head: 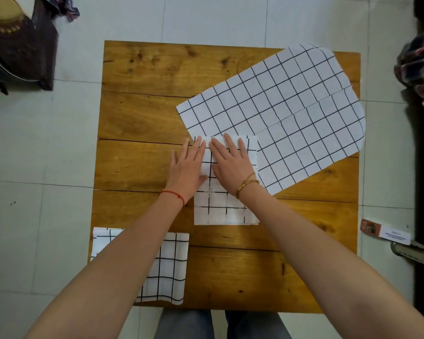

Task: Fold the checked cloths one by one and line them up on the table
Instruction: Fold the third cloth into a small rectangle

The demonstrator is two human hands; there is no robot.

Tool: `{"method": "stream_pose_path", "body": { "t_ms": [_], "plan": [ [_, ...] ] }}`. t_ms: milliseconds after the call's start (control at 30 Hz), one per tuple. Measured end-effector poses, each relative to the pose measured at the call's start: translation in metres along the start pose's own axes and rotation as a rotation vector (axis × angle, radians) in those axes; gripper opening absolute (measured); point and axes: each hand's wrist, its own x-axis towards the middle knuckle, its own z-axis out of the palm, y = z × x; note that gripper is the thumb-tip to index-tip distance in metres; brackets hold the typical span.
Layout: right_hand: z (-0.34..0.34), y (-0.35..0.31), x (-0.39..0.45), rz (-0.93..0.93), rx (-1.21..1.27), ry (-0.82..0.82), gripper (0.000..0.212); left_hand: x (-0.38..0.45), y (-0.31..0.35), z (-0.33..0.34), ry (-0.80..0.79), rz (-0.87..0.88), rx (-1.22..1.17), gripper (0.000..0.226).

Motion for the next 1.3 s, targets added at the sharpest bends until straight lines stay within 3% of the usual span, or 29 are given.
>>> {"method": "stream_pose_path", "body": {
  "t_ms": [467,567,733,1300],
  "plan": [
    [0.01,0.059,-0.039,0.4,-0.001,0.07,0.061,0.0,-0.006,0.006,-0.022,0.025,0.027,0.091],
    [0.003,0.048,-0.035,0.312,0.039,0.119,0.058,-0.002,-0.005,0.008,-0.003,0.02,0.028,0.09],
    [-0.001,0.011,-0.022,-0.02,0.047,0.026,0.054,-0.01,-0.003,0.015,0.074,0.008,0.031,0.085],
    [-0.001,-0.009,-0.017,0.08,0.119,-0.124,0.056,-0.119,-0.014,0.059,0.004,0.148,0.013,0.06]
  ]
}}
